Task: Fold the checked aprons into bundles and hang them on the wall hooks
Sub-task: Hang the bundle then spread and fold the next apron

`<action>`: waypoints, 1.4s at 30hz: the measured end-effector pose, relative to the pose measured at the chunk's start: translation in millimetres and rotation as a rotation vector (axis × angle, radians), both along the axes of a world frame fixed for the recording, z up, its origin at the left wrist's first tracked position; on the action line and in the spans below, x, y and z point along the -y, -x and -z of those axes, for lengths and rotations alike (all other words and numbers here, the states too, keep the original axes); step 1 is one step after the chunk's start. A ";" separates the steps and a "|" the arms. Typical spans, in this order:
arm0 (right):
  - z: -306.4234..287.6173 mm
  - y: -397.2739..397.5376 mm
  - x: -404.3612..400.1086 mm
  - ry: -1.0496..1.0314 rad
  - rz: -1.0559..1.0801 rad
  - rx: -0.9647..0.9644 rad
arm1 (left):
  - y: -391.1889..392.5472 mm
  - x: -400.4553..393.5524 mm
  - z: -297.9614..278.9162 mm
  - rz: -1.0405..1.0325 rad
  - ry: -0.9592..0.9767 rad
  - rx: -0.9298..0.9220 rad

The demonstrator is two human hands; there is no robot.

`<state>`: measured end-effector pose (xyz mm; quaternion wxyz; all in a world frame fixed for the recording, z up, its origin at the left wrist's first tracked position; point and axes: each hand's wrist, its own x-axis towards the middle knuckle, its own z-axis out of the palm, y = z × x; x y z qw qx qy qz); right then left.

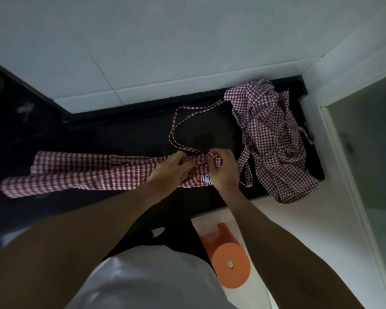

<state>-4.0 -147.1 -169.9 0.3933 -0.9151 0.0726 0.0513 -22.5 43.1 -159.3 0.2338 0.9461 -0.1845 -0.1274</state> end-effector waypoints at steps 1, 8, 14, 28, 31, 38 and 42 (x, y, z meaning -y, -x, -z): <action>1.5 -0.9 0.5 0.005 -0.008 0.031 | 1.0 -3.0 -0.3 0.037 -0.015 0.020; 0.3 -5.0 2.2 -0.009 -0.050 0.076 | 7.6 -25.4 -2.8 0.110 -0.339 0.133; -19.6 -3.3 0.0 0.041 -0.093 0.120 | 18.7 -14.7 -5.5 -0.096 -0.394 -0.099; -93.9 10.2 -92.8 -0.309 -0.219 -0.222 | 16.6 -40.8 -2.0 -0.388 0.165 -0.362; -92.3 13.6 -96.3 -0.526 -0.213 -0.354 | 6.9 -59.5 -2.6 -0.298 0.143 -0.418; -69.3 12.0 -105.3 -0.533 -0.224 -0.464 | -16.9 -86.9 -33.1 -0.825 0.493 -0.587; -60.9 15.4 -112.5 -0.453 -0.231 -0.466 | -4.2 -97.9 -41.8 -0.764 0.598 -0.468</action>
